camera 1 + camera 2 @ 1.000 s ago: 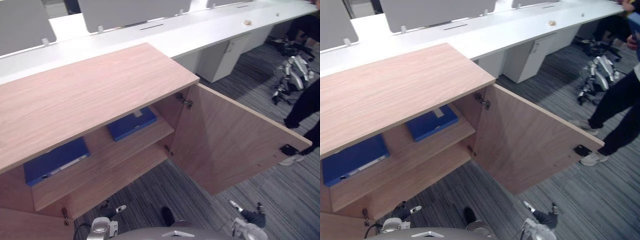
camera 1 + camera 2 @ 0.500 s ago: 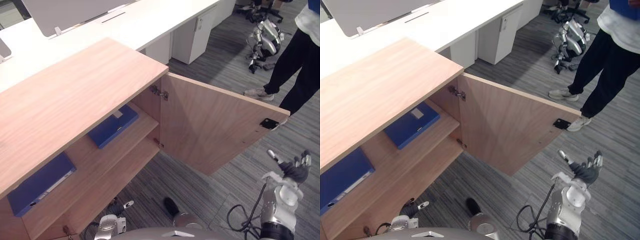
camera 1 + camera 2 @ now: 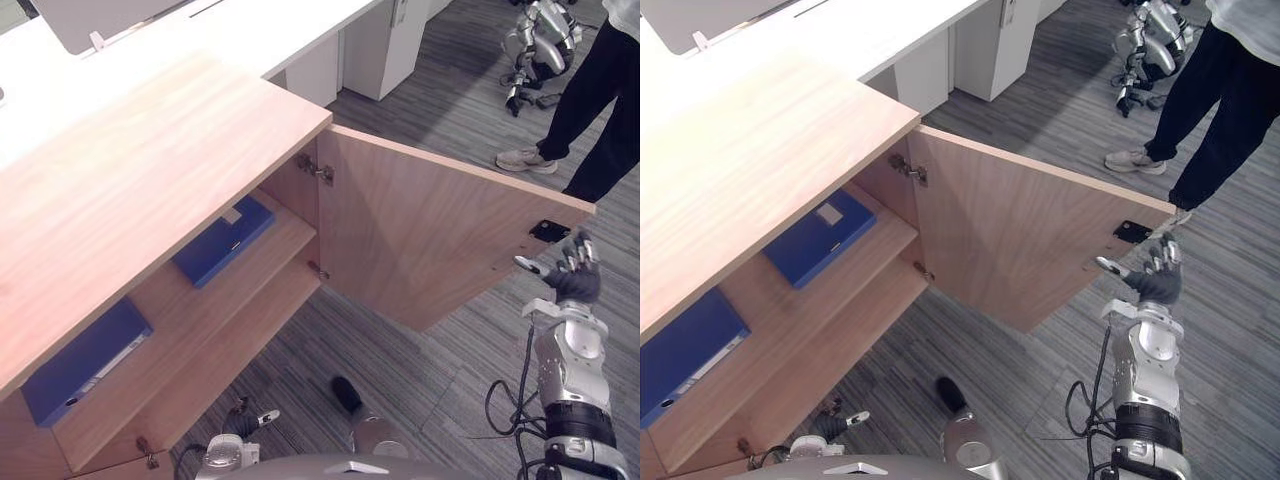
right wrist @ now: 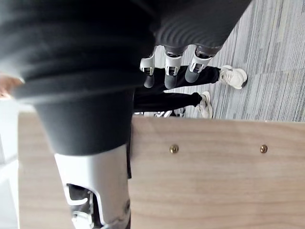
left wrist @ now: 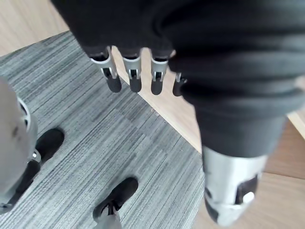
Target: Walk over to the cabinet, pick up the folder, carry it to the office cabinet, place the folder inside the office cabinet, then close the office cabinet door
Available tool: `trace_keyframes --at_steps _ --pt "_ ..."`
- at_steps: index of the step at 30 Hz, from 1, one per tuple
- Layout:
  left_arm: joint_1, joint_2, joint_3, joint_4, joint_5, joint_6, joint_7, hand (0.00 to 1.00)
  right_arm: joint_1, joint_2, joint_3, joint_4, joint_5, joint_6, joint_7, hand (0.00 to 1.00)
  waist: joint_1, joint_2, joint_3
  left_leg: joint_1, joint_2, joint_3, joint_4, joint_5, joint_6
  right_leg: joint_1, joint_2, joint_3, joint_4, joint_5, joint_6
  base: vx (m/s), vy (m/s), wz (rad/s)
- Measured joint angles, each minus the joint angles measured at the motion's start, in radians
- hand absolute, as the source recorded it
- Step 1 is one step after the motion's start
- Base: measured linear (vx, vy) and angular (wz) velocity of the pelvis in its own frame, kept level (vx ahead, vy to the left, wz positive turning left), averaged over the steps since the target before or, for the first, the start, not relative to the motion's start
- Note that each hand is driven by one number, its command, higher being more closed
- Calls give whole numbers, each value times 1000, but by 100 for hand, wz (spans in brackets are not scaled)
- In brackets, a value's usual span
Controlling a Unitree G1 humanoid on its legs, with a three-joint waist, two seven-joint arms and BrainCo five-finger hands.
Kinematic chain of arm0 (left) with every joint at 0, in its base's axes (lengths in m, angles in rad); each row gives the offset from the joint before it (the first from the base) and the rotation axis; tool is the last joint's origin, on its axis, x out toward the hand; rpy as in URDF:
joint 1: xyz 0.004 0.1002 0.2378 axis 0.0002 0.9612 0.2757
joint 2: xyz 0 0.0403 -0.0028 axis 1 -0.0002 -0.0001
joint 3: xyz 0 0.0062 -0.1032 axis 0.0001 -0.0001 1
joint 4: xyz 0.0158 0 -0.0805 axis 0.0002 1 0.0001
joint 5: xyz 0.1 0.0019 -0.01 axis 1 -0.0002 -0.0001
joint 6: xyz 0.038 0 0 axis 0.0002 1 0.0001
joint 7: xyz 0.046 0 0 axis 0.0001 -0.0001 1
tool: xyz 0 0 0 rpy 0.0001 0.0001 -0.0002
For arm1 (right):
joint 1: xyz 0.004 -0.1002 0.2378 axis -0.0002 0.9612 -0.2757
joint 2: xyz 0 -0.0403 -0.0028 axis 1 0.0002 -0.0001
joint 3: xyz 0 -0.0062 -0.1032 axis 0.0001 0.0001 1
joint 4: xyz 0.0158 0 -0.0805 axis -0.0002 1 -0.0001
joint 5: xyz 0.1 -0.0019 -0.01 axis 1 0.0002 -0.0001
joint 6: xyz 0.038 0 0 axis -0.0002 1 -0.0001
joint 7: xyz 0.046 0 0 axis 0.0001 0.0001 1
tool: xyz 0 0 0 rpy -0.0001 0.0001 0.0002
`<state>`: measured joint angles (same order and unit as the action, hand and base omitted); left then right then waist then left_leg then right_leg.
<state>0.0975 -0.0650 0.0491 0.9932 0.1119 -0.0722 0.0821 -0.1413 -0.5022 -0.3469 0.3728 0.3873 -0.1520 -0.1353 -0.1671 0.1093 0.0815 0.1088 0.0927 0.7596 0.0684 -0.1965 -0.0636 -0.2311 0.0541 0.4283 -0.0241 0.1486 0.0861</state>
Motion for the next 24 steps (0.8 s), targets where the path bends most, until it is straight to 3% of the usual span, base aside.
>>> trace_keyframes --at_steps 8,16,24 --pt "5 33 -62 0 23 -17 -1 0 -42 -62 67 78 -1 2 16 0 0 2 2 -3 0 -31 4 1 -2 21 -18 -33 -23 1 -3 -19 -68 12" --pt "5 77 -83 4 50 -17 0 0 -42 -63 93 67 -1 2 -13 0 -19 2 2 -23 3 -61 9 1 -2 25 -23 -56 -51 17 -4 -15 -79 7" --pt "-16 105 -91 43 93 -16 5 0 163 71 121 -254 -111 -2 -26 0 -45 -11 11 -18 12 -80 26 2 -1 25 -22 -94 -63 11 -12 -62 -101 -8"
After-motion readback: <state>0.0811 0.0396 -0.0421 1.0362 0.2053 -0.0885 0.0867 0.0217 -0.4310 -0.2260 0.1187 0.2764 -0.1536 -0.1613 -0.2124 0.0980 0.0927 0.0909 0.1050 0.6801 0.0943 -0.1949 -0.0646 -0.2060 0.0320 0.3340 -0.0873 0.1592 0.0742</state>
